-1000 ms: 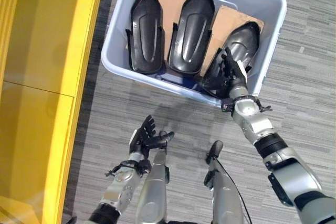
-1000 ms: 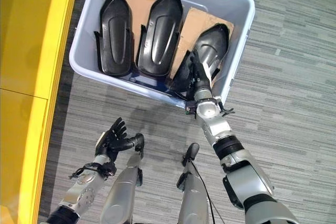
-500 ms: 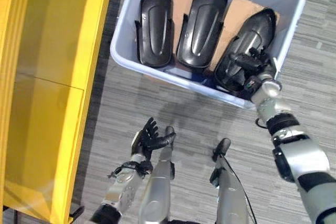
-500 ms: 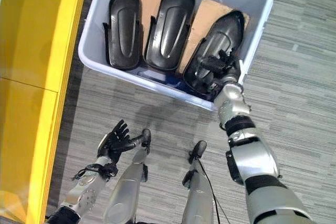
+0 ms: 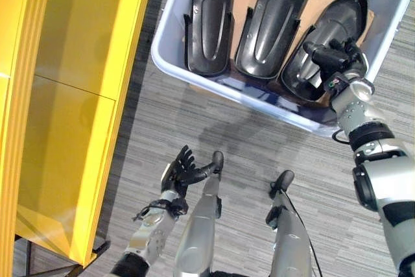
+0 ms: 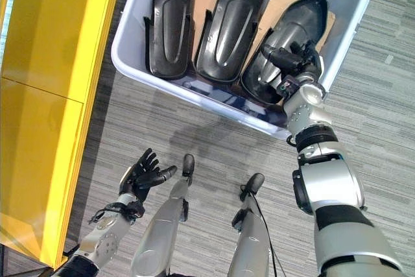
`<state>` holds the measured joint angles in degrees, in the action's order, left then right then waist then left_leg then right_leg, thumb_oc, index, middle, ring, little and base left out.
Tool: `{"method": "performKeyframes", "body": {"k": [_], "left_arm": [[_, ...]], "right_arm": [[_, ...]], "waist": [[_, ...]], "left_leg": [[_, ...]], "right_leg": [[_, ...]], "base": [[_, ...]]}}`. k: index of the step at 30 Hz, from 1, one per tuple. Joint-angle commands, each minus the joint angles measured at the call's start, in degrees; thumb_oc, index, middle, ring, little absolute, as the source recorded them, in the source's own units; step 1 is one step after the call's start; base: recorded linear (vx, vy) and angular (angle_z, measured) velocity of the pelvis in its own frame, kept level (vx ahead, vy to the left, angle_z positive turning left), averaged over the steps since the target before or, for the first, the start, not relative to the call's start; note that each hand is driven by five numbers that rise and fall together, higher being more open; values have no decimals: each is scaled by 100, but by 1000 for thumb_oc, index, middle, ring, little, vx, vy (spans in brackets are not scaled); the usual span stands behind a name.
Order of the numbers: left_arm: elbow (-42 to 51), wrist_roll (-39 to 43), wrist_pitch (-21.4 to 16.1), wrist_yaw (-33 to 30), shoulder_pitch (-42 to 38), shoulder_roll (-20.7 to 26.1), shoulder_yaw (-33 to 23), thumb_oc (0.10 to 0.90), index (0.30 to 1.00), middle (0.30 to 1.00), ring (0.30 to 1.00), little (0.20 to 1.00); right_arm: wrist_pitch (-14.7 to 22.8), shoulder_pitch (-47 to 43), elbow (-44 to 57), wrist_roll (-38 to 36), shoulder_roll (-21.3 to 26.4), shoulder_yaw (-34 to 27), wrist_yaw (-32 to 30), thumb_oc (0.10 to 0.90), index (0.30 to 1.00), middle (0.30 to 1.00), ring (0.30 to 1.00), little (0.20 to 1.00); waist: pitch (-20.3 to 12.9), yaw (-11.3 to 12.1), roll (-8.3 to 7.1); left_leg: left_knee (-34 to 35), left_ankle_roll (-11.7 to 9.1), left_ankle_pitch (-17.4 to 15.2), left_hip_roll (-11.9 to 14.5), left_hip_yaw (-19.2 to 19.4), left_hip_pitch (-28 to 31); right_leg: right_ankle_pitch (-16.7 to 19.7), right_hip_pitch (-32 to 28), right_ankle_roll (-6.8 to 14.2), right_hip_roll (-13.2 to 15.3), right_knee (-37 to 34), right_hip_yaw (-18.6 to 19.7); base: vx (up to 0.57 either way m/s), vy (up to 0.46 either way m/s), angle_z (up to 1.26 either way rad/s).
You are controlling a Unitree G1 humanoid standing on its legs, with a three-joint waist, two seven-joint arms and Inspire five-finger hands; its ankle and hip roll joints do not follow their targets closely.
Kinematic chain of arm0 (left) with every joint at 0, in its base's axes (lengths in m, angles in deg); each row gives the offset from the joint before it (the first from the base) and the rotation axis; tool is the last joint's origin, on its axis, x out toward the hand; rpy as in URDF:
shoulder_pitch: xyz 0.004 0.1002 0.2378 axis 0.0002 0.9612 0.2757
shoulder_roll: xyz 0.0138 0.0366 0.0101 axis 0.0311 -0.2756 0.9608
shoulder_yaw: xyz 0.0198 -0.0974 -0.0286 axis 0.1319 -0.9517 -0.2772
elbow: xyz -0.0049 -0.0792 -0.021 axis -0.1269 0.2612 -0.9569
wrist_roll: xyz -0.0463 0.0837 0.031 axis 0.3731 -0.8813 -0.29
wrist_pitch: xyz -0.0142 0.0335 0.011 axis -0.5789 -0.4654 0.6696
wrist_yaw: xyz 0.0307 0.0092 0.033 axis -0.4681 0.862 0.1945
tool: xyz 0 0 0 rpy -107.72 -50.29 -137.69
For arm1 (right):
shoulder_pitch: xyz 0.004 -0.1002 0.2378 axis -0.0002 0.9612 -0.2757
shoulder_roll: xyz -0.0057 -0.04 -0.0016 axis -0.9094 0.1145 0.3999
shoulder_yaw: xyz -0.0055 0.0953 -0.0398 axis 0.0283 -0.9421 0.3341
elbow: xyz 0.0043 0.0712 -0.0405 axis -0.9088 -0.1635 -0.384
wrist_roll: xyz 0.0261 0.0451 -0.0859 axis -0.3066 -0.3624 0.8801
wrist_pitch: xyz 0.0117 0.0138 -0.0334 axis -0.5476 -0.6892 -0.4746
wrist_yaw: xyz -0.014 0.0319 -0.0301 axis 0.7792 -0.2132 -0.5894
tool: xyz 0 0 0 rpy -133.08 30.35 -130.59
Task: Move parts from the plastic box to the shelf.
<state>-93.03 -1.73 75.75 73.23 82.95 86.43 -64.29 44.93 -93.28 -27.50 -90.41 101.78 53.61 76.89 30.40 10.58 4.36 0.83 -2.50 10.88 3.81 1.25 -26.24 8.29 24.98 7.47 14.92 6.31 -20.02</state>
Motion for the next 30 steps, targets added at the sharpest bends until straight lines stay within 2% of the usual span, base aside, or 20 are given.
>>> {"method": "performKeyframes", "body": {"k": [1,11,12,13,15,18,23,30], "left_arm": [[652,58,-332,87,171,347,173,900,1000,1000,1000,1000],[672,7,-414,32,209,378,77,900,1000,1000,1000,1000],[684,-10,-476,-8,255,390,44,900,1000,1000,1000,1000],[690,-24,-478,-23,262,382,35,900,1000,1000,1000,1000],[697,-93,-510,-106,246,375,-16,900,1000,1000,1000,1000],[737,-202,-532,-255,192,289,-128,900,1000,1000,1000,1000],[794,-239,-585,-365,204,277,-297,900,1000,1000,1000,1000],[804,-353,-573,-391,183,224,-521,900,1000,1000,1000,1000]], "right_arm": [[42,-716,-214,208,283,459,173,900,1000,1000,1000,1000],[148,-1077,-37,839,726,974,140,900,1000,1000,1000,1000],[193,-1132,200,1443,854,1310,36,900,1000,1000,1000,1000],[201,-1143,247,1529,857,1366,-26,900,1000,1000,1000,1000],[198,-1179,615,2369,940,1754,-260,900,1000,1000,1000,1000],[78,-1073,1563,3412,1019,1949,-747,900,1000,1000,1000,1000],[-137,-1069,2636,4647,1273,1863,-1229,900,1000,1000,1000,1000],[-552,-804,3907,6194,1581,1725,-1240,900,1000,1000,1000,1000]], "waist": [[-61,209,-56],[-61,196,-83],[-61,139,-139],[-61,115,-154],[-61,19,-242],[-61,-148,-347],[-61,-269,-455],[-61,-424,-552]], "left_leg": [[-390,-231,-896,365,284,177],[-421,-205,-914,314,249,101],[-440,-201,-917,312,268,97],[-443,-200,-921,313,275,95],[-451,-200,-918,323,297,75],[-445,-195,-918,334,329,70],[-435,-185,-937,325,353,121],[-459,-159,-982,317,398,188]], "right_leg": [[-306,-67,165,338,285,8],[-310,19,167,376,346,25],[-297,34,160,376,352,47],[-293,42,160,375,354,58],[-260,79,152,362,340,92],[-228,102,146,331,304,139],[-191,58,158,311,254,196],[-191,35,160,311,276,241]], "base": [[0,0,0],[0,4,0],[-5,46,2],[-13,57,2],[-17,47,1],[-20,36,1],[-10,9,-3],[-7,8,-4]]}}
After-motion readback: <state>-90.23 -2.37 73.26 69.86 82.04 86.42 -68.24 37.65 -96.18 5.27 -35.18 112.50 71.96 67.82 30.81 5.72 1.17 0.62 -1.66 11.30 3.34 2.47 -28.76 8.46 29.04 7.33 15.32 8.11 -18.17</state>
